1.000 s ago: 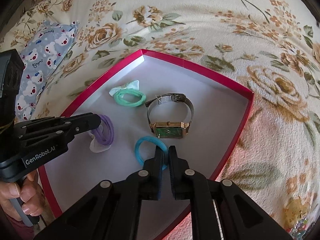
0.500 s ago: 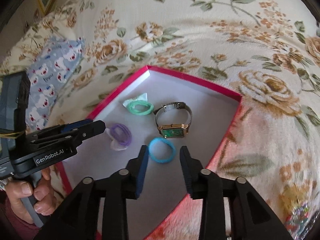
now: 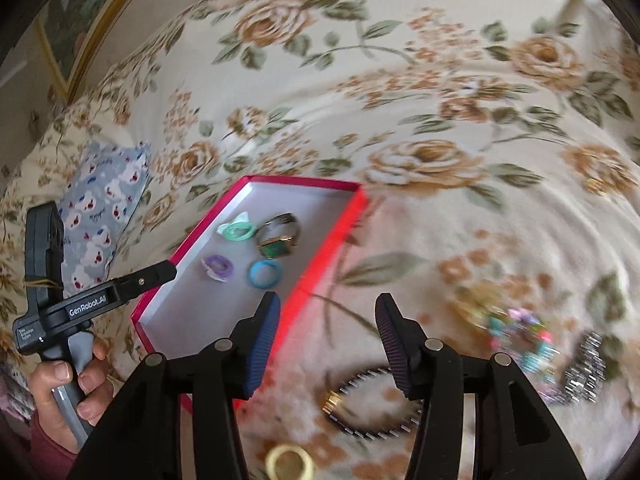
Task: Organize jewelry
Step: 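Grasp the gold ring with left tool while right tool grasps beaded charm bracelet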
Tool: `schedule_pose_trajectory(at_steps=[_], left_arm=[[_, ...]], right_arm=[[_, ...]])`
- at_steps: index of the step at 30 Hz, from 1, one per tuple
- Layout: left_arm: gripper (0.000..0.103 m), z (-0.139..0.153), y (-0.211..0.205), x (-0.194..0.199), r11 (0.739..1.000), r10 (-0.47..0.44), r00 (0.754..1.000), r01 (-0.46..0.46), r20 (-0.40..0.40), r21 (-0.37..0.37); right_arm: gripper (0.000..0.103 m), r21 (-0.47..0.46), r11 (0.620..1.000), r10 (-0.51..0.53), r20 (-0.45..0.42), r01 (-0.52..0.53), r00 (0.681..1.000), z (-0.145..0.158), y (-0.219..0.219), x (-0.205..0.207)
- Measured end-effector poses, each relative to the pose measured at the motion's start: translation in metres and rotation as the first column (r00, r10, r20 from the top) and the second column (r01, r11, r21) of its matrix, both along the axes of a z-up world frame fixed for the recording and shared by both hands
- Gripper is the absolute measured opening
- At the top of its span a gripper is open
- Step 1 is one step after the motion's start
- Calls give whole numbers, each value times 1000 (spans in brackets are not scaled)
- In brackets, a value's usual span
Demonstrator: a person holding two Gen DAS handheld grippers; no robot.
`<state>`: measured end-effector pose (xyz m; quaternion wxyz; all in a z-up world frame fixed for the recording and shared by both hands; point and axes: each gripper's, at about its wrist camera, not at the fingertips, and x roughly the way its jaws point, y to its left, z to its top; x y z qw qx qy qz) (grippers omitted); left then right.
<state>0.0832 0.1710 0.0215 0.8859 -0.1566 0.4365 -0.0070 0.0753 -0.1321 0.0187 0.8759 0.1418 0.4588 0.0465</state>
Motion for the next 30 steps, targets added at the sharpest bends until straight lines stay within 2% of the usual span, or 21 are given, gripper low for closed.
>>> schedule_pose_trajectory(at_steps=[6,15,22,30], left_arm=[[69,11,-26,-5,995,-94,995,94,13,18],[69,9,-66,-2,979,-204,979,204,-6,18],[69,2,-99,11,962,-269,963,270,-23,44],[68,-12,-137,31,933,-345,937,349,-55,89]], right_arm=[[52,-24,995,-94,18,94,995,12,-42,-33],[52,-43,977,-208,-7,207,978,7,-93,-72],[52,-41,971,-238,-8,237,971,6,-109,-85],[51,-20,975,-220,-26,220,975,-3,-113,-77]])
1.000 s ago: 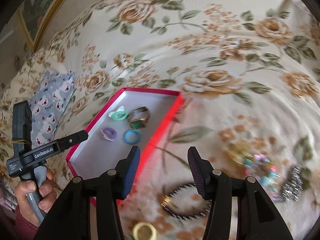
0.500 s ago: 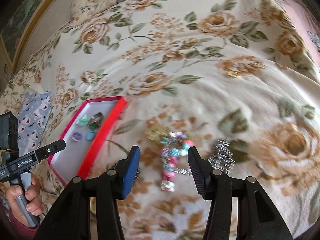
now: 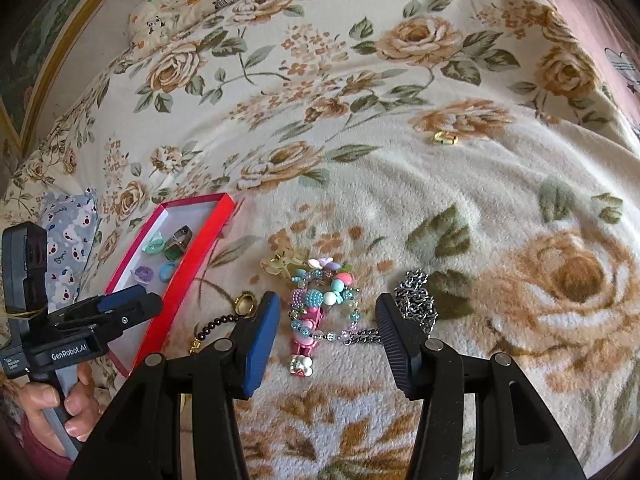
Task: Organize jewelry
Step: 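Grasp the gold ring with left tool while right tool grasps beaded charm bracelet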
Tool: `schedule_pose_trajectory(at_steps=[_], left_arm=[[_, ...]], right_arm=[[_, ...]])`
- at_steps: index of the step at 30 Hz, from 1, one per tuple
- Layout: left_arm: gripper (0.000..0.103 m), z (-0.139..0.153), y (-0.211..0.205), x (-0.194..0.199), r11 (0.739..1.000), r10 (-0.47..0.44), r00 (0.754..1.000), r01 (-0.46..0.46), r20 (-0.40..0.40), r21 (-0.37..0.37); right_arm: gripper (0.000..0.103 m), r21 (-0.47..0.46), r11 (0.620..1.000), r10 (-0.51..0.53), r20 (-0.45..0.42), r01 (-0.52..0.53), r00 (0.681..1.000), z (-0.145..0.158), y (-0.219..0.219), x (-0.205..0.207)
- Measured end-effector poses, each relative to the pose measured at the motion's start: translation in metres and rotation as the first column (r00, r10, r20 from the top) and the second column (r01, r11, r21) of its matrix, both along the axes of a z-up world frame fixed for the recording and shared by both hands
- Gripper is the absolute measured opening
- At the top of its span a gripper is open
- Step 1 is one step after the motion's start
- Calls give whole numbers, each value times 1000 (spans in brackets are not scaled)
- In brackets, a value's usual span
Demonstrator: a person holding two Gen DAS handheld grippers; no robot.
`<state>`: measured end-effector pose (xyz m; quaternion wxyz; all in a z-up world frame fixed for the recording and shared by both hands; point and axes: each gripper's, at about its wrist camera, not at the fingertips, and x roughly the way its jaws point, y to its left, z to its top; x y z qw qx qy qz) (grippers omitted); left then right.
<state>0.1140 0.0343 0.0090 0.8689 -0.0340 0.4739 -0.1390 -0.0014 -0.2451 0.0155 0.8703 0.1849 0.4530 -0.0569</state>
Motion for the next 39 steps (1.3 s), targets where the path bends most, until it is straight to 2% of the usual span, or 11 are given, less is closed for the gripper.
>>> schedule_pose_trajectory(at_steps=[8,13,19,20,22,24,31,39], left_arm=[[66,-22,-25,28,999,-41,999,42,-35,31],[43,-41,-43,43,995,-79,995,83,-66,59],[36,-61,-58,56,991,-120,987,126,-110,51],[34,-62,-59,58,990,-127,986,133,-107,52],[14,-64,-64,60,987,-154,982,158,-105,38],[8,-66,-67,62,984,-175,979,178,-105,27],[5,-64,-53,58,987,-162,984,160,-80,-25],[5,-39,-29,39,990,-126,992,124,-24,-74]], right_arm=[[51,18,1000,17,-44,-17,999,-17,1,16],[51,16,1000,16,-63,-15,998,-26,-1,30],[49,39,999,35,-99,-31,994,-44,0,40],[45,38,999,35,-98,-32,995,-44,0,40],[34,42,999,34,-88,-30,996,-44,0,40],[21,22,999,27,-93,-25,995,-43,-1,41],[21,11,1000,1,-52,0,999,-32,-8,35],[20,-14,1000,9,28,-8,1000,1,-4,31]])
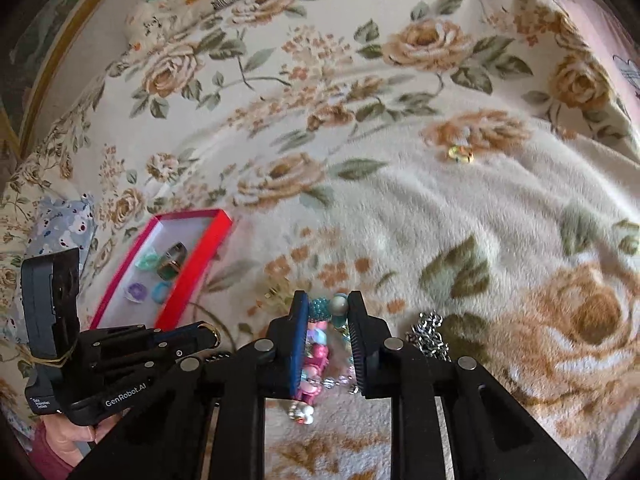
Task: Organize jewelry
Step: 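Grasp the gold ring with left tool while right tool grasps beaded charm bracelet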
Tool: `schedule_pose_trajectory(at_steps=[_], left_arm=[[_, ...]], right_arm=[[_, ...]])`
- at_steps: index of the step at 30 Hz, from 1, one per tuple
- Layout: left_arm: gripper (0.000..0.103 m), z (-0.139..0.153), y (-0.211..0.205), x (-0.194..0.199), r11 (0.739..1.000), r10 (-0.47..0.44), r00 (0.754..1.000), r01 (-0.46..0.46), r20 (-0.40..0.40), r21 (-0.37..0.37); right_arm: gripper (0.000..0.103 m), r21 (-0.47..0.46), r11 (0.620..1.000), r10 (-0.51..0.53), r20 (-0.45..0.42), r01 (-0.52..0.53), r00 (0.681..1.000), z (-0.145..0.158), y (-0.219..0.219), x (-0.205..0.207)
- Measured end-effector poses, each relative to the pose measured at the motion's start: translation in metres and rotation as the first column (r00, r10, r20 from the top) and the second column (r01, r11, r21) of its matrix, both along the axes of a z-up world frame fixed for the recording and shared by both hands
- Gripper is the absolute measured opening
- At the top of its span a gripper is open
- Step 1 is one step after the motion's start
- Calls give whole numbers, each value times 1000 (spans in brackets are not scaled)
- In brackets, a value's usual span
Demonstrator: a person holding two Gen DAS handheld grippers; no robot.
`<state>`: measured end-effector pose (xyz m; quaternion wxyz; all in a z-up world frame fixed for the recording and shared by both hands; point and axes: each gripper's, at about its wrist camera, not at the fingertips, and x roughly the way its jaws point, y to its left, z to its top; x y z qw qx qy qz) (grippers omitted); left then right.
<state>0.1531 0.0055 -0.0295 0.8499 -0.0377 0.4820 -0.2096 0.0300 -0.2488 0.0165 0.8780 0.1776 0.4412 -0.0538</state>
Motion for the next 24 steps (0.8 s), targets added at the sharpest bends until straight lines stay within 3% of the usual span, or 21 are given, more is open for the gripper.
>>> schedule_pose_trajectory(at_steps=[10,24], left_arm=[[5,30,44,-26,996,76,996,-74,41,-46],[5,40,129,-55,967,253,967,-251,36,-43]], right_arm=[[20,6,998,68,54,-69,996,19,31,8],[20,65,966,246,91,-252,965,24,113,45]])
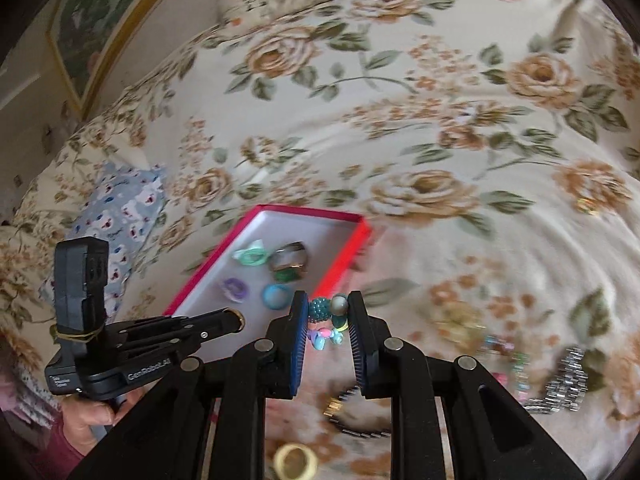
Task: Organize jewelry
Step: 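Lower both items into the box and open both tools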
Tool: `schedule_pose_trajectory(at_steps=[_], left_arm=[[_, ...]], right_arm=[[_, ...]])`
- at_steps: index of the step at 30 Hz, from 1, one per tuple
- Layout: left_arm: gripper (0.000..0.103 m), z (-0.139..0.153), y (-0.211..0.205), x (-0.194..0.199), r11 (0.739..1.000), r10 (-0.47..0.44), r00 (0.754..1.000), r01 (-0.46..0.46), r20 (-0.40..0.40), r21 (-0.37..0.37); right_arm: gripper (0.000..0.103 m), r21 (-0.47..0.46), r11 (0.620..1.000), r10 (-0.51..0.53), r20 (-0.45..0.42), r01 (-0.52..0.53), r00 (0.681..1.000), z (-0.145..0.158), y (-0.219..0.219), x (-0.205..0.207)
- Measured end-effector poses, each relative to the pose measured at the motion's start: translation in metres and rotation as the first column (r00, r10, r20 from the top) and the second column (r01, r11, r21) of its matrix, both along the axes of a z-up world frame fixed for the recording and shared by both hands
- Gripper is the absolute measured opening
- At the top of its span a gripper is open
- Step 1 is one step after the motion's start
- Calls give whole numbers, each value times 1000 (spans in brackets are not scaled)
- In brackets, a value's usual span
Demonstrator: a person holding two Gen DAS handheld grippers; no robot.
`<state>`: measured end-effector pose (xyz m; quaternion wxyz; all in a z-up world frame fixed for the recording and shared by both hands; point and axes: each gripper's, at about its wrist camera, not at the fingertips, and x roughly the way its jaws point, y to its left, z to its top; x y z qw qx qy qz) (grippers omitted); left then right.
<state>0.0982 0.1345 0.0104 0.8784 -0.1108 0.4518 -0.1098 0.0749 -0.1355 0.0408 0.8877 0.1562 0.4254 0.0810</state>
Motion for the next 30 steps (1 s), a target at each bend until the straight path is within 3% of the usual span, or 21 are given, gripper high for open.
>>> schedule_pose_trajectory(at_steps=[7,17,30], left_arm=[[5,-2,36,-2,996,91,995,-90,-33,25],[5,-17,58,12,987,152,985,-147,-82,64],[5,-40,57,45,984,155,977,-140,-149,106]], right_arm=[[20,29,996,89,-7,-89,996,-12,44,23],[20,58,987,155,-54,-152,986,-41,82,49],[20,46,990,137,-124,-133,983,-78,79,72]])
